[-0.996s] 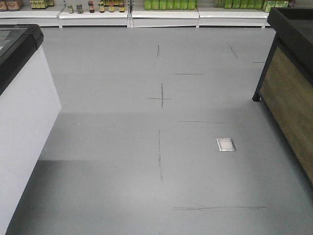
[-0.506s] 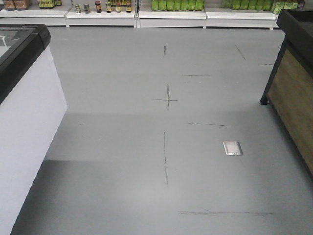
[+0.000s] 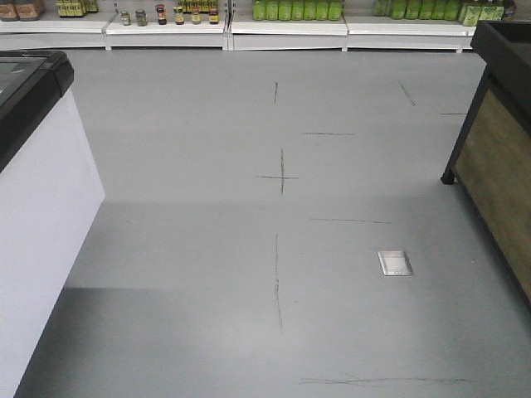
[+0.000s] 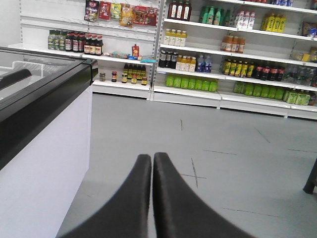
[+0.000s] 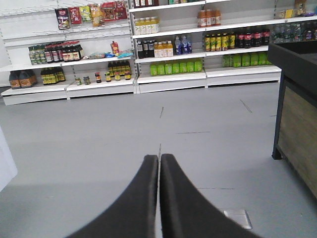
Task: Pick three apples into basket with both arms
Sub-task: 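Drive the base forward across the floor toward the fruit tables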
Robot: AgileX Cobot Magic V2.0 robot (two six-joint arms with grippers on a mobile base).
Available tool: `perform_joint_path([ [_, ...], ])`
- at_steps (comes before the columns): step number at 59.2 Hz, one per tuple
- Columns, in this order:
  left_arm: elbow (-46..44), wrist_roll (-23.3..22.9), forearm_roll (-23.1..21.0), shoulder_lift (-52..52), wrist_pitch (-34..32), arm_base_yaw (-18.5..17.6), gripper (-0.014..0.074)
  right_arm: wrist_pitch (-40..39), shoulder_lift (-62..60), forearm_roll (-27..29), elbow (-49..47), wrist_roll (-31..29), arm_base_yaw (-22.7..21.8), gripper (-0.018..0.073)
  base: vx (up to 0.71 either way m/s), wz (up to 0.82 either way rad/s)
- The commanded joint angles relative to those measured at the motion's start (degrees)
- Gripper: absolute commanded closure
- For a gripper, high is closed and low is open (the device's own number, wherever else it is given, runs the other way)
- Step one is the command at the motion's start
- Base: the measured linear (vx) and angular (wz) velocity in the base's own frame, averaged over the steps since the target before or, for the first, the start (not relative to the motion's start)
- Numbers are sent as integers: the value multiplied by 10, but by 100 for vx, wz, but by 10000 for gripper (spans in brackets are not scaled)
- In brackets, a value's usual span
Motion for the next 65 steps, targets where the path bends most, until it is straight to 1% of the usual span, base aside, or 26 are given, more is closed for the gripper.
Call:
perform_joint_path([
  [1, -15, -4, 0, -7, -45, 1, 602, -43, -7, -3, 7, -1, -1, 566, 17, -9],
  [16, -15, -4, 0, -7, -45, 1, 602, -43, -7, -3, 7, -1, -1, 566, 15, -5],
  [65, -15, -4, 0, -7, -45, 1, 602, -43, -7, -3, 7, -1, -1, 566, 17, 5],
])
